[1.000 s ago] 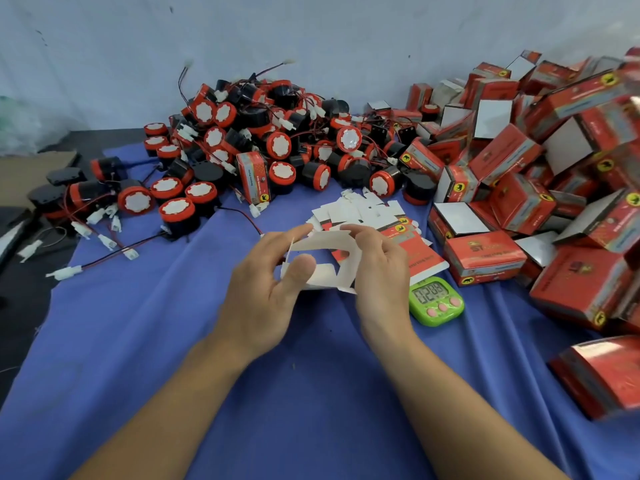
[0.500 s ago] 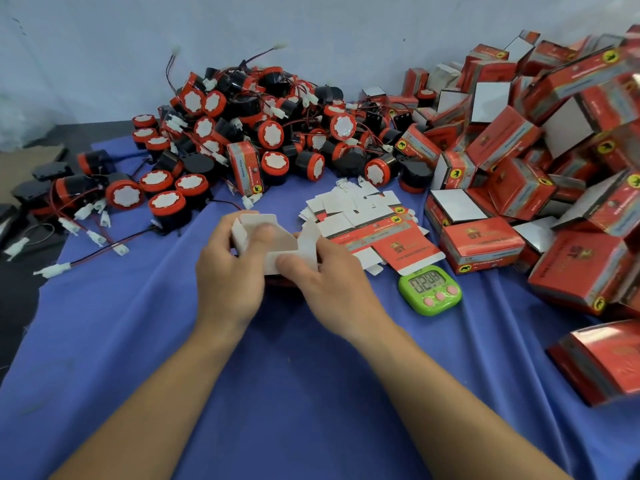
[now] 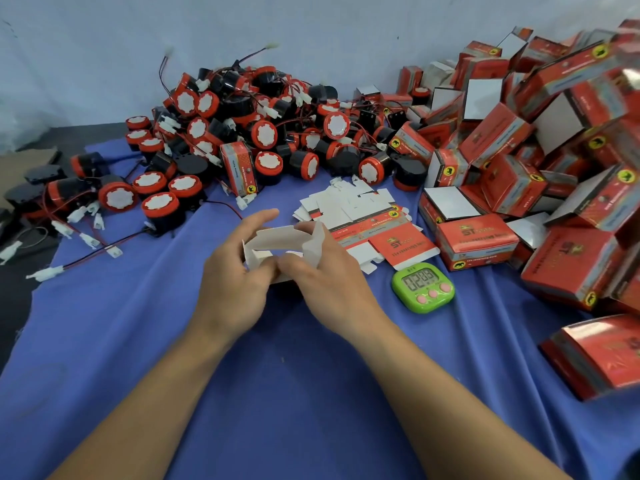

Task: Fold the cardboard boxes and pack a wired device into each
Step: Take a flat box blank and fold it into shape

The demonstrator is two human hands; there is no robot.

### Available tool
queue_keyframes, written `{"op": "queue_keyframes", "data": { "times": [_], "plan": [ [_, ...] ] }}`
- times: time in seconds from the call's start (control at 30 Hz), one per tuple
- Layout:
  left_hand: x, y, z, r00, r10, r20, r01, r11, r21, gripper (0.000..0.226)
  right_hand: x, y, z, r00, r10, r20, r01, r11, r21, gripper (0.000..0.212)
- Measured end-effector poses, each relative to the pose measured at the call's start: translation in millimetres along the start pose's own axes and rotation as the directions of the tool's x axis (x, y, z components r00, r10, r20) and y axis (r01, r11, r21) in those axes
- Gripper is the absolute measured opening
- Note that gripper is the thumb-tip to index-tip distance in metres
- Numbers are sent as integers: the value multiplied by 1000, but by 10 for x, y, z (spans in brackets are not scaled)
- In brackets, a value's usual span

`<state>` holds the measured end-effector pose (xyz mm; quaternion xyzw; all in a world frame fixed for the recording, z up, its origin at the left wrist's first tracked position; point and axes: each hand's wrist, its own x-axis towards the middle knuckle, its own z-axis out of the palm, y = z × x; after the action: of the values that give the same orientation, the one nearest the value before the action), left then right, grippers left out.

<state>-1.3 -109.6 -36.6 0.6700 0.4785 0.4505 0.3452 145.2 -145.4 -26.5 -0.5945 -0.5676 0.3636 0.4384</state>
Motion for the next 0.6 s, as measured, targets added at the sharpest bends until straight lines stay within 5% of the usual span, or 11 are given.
{"op": "queue_keyframes", "data": {
  "times": [0.1,0.2,0.47,0.6],
  "plan": [
    [-15,15,3,999,32,34,-34,996,77,63,15,-10,-105,992,5,125,-42,955,293,55],
    [-32,59,27,998,53,34,-56,995,77,58,29,30,-254,958,-147,247,12,880,475,57],
    [12,34,-19,1000,0,-14,1,1000,5,67,106,105,-353,923,-184,338,-12,863,505,43],
    [36,-7,-36,999,-52,0,52,997,-49,72,84,25,-306,947,-143,287,29,929,368,32]
  ]
}}
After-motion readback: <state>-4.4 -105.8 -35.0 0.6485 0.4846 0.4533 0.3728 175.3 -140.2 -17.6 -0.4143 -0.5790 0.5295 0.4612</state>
